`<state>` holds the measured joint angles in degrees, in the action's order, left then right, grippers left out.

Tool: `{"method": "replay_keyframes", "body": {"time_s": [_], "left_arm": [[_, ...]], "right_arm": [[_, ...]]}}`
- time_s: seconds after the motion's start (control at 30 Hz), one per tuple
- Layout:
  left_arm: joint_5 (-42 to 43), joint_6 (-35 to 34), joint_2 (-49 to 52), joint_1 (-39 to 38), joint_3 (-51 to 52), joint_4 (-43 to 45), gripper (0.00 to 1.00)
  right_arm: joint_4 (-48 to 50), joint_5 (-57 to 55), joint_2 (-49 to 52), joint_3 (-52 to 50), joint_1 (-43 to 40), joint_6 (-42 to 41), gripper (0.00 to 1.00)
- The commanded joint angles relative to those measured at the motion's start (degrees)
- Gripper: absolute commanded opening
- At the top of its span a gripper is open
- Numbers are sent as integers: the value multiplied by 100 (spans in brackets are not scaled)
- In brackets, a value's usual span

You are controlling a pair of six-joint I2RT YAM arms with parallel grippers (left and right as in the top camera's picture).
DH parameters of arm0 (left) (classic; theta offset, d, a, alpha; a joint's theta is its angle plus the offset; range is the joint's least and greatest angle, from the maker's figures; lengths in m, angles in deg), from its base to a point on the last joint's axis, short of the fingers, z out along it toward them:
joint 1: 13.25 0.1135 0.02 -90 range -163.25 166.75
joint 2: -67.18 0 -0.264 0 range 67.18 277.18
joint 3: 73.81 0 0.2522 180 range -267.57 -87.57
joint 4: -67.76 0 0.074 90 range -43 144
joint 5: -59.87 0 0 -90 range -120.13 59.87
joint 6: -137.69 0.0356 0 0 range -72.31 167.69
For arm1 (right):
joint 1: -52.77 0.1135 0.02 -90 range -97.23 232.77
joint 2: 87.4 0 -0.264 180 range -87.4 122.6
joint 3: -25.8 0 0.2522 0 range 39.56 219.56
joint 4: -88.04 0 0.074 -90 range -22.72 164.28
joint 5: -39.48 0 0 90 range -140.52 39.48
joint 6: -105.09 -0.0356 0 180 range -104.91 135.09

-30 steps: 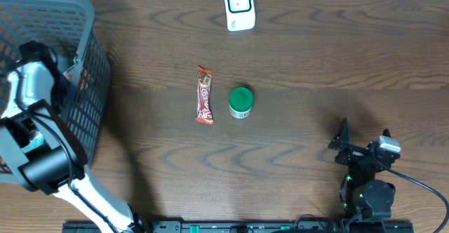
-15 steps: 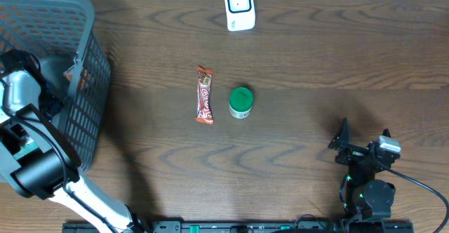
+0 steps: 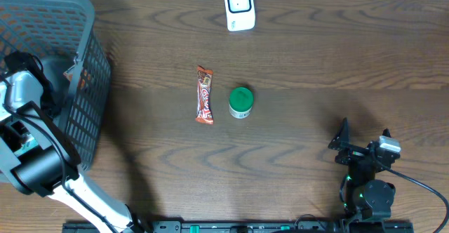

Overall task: Scan the item barcode
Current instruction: 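Reach the left gripper into the basket and grasp the mint-green wipes pack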

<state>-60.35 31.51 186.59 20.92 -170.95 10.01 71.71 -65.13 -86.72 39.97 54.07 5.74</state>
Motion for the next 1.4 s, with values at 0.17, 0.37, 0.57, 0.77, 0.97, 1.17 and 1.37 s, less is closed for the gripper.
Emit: {"method": "replay_keyframes", "body": {"time_s": [0.17, 0.37, 0.57, 0.77, 0.97, 1.17, 1.37], "left_arm": [[1034, -966, 944, 256, 796, -260, 90], [1034, -992, 944, 278, 1217, 26, 85], [1032, -1034, 944, 278, 1687, 422, 26], [1032, -1032, 898, 278, 1657, 238, 7], [1034, -1032, 387, 271, 640, -1071, 7], [1187, -1051, -702, 262, -444, -2039, 7], [1604, -1051, -2105, 262, -986, -2037, 7]], "right_arm": [[-22, -9, -20, -9, -17, 87, 99], [-22, -9, -20, -9, -17, 85, 99], [-22, -9, -20, -9, -17, 85, 99], [-22, -9, -20, -9, -17, 85, 99], [-22, -9, -20, -9, -17, 85, 99], [-22, -9, -20, -9, -17, 85, 99], [-22, -9, -20, -9, -17, 85, 99]]}}
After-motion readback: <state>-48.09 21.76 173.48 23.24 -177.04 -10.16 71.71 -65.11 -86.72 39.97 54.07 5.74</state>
